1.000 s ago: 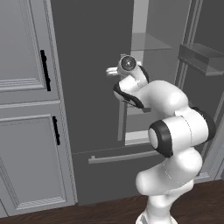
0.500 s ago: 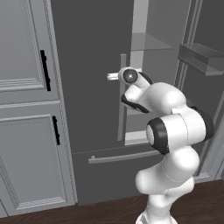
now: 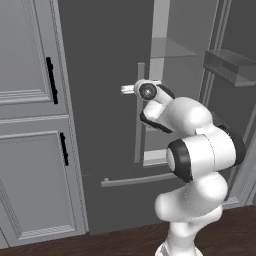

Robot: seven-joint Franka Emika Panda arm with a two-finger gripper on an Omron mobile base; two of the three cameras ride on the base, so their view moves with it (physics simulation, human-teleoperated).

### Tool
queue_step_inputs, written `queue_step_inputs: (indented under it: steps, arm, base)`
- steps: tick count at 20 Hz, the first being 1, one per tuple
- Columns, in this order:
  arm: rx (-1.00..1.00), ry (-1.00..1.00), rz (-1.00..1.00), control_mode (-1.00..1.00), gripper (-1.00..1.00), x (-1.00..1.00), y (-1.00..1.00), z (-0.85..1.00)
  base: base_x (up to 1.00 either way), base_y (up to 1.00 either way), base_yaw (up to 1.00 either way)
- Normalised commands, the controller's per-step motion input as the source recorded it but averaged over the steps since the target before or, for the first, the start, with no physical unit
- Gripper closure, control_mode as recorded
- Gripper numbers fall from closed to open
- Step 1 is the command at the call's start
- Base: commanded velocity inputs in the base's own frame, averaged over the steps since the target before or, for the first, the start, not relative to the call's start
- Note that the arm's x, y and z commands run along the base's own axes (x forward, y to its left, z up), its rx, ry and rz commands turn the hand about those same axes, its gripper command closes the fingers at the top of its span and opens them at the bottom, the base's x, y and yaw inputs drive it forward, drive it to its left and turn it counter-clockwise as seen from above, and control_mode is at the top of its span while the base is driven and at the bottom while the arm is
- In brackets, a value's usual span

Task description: Take the strawberry from the fridge and place it on top of the pancake, located on the dining counter.

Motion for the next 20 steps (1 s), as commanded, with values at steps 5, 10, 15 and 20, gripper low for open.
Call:
queue_step_inputs:
  steps: [5, 10, 15, 20]
  arm:
    - [0.00, 0.10, -0.05, -1.00, 1.00, -0.64, 0.28, -0.01]
    - [0.03, 0.24, -0.14, -1.00, 1.00, -0.39, 0.15, -0.05]
    - [0.05, 0.18, -0.14, -1.00, 1.00, -0.67, 0.27, -0.17]
    - [0.00, 0.00, -0.15, -1.00, 1.00, -0.86, 0.52, -0.24]
  base:
    - [0.00, 0.00, 0.00]
    - [0.00, 0.00, 0.00]
    - [0.00, 0.00, 0.00]
    - [0.00, 0.00, 0.00]
